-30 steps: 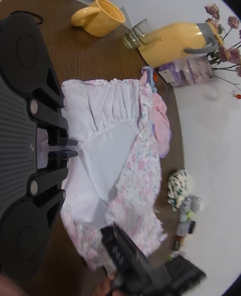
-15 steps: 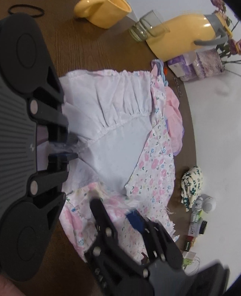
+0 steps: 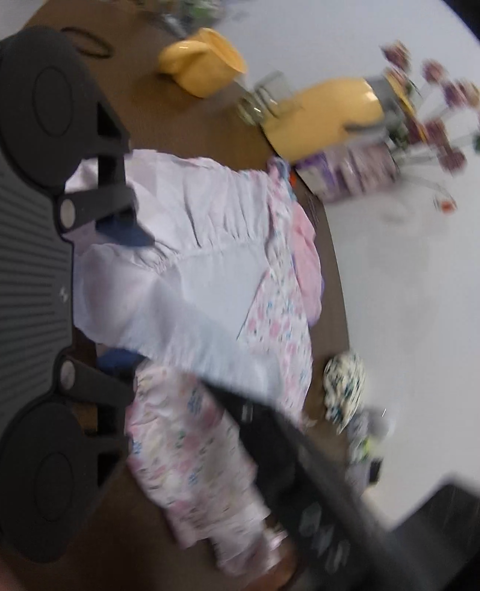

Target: Fold clothes

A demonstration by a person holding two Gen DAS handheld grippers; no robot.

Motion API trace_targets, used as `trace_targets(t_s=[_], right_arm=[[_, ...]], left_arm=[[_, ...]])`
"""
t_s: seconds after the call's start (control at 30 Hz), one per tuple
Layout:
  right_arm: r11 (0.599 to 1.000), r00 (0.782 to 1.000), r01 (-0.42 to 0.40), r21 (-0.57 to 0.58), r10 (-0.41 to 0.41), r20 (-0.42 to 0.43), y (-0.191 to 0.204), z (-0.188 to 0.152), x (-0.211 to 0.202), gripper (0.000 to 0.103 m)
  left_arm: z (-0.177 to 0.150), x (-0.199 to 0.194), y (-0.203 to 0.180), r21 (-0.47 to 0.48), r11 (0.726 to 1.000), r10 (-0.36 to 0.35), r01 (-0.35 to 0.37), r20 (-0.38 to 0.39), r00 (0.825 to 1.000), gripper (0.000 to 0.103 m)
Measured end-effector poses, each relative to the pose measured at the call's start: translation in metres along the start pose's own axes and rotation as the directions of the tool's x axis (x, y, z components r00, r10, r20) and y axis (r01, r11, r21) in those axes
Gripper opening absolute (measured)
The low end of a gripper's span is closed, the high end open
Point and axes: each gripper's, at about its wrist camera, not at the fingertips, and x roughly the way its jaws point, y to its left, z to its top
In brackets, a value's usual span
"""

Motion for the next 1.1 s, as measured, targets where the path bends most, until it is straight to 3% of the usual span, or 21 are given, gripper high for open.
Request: trace_targets(t_s=[0.23, 0.3, 0.5, 0.63, 0.73, 0.77, 0.83, 0.93, 1.0, 1.03, 1.1], right_arm=[[1.0, 0.999, 0.026, 0.001, -0.026, 0.02, 0.007, -0.008, -0.01, 0.001], [1.0, 1.0, 0.011, 0.003, -0.011, 0.016, 0.008, -0.011, -0.01, 0.001], [1.0, 1.0, 0.009, -0.021, -0.009, -0.011, 0.015, -0.021, -0.013, 0.001], [0.996, 0.995, -0.019, -0.091, 0.01, -0.101, 0.023, -0.03, -0.012, 0.002], [0.988, 0.983, -0.048, -0.146, 0.021, -0.181, 0.032, -0.035, -0.003, 0.002], [0.987, 0.981, -0.053, -0.154, 0.023, -0.193, 0.034, -0.035, 0.001, 0.002], [0.988, 0.984, -0.045, -0.145, 0.019, -0.178, 0.031, -0.028, 0.007, 0.002], [0.997, 0.992, -0.013, -0.082, 0.003, -0.125, 0.014, -0.016, 0.017, 0.004], [0.999, 0.996, 0.007, -0.036, -0.01, -0.09, 0.002, -0.008, 0.023, 0.013], [1.0, 0.997, 0.017, -0.012, -0.018, -0.073, -0.004, -0.005, 0.026, 0.026], [0.999, 0.999, 0.035, 0.035, -0.034, -0.038, -0.017, 0.003, 0.032, 0.031]], left_arm=[[-0.019, -0.028, 0.005, 0.007, 0.992, 0.122, -0.123, 0.035, 0.992, 0.023], [-0.023, -0.031, 0.008, 0.022, 0.993, 0.114, -0.115, 0.03, 0.993, 0.003], [-0.028, -0.051, 0.011, 0.158, 0.986, -0.047, 0.048, -0.015, 0.999, 0.0], [-0.032, -0.075, 0.023, 0.296, 0.93, -0.196, 0.216, -0.095, 0.976, 0.0], [-0.036, -0.086, 0.031, 0.378, 0.873, -0.268, 0.308, -0.154, 0.951, 0.0], [-0.036, -0.086, 0.033, 0.383, 0.871, -0.263, 0.306, -0.162, 0.951, 0.0], [-0.031, -0.076, 0.042, 0.325, 0.906, -0.229, 0.272, -0.166, 0.959, 0.0], [-0.024, -0.051, 0.067, 0.154, 0.957, -0.216, 0.246, -0.19, 0.958, 0.001], [-0.026, -0.037, 0.082, 0.04, 0.977, -0.198, 0.212, -0.22, 0.955, 0.009], [-0.029, -0.032, 0.09, -0.011, 0.982, -0.187, 0.19, -0.236, 0.953, 0.012], [-0.033, -0.026, 0.104, -0.09, 0.984, -0.171, 0.153, -0.251, 0.953, 0.019]])
